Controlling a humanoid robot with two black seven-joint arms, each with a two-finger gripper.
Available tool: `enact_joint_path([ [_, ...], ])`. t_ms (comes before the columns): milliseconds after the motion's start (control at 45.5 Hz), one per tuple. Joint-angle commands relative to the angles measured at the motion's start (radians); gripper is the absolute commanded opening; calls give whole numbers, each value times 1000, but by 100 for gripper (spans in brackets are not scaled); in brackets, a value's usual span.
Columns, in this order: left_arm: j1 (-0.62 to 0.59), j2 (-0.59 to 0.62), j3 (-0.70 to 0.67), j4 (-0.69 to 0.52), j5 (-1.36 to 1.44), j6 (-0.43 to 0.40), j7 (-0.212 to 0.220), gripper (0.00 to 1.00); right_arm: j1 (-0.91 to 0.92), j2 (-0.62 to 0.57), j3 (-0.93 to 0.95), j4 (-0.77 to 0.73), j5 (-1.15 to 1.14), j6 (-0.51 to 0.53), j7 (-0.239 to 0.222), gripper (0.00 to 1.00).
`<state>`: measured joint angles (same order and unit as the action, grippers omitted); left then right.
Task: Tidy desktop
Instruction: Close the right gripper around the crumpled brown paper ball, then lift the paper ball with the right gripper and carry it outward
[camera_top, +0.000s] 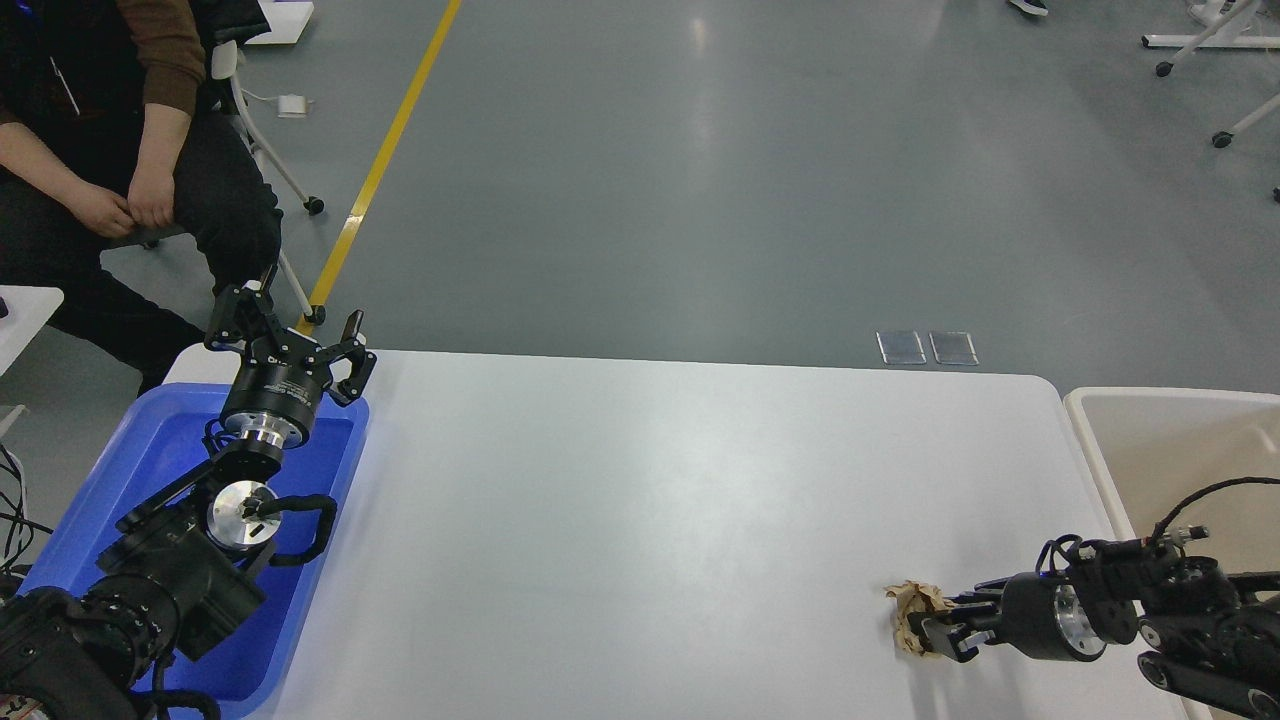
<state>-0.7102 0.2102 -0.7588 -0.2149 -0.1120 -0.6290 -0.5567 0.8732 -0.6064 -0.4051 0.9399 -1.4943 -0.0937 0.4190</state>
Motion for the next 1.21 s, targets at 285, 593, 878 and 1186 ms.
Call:
enact_joint_path([
  [285,0,0,1,0,0,0,0,100,10,-68,100,72,60,-14,29,0],
  [593,0,0,0,0,0,0,0,100,104,-240,261,329,216,0,43,0],
  [878,0,0,-1,0,0,0,1,100,262,-340,261,424,365,29,44,0],
  [1186,0,0,-1,0,0,0,0,100,441,-397,276,419,646,150,46,0],
])
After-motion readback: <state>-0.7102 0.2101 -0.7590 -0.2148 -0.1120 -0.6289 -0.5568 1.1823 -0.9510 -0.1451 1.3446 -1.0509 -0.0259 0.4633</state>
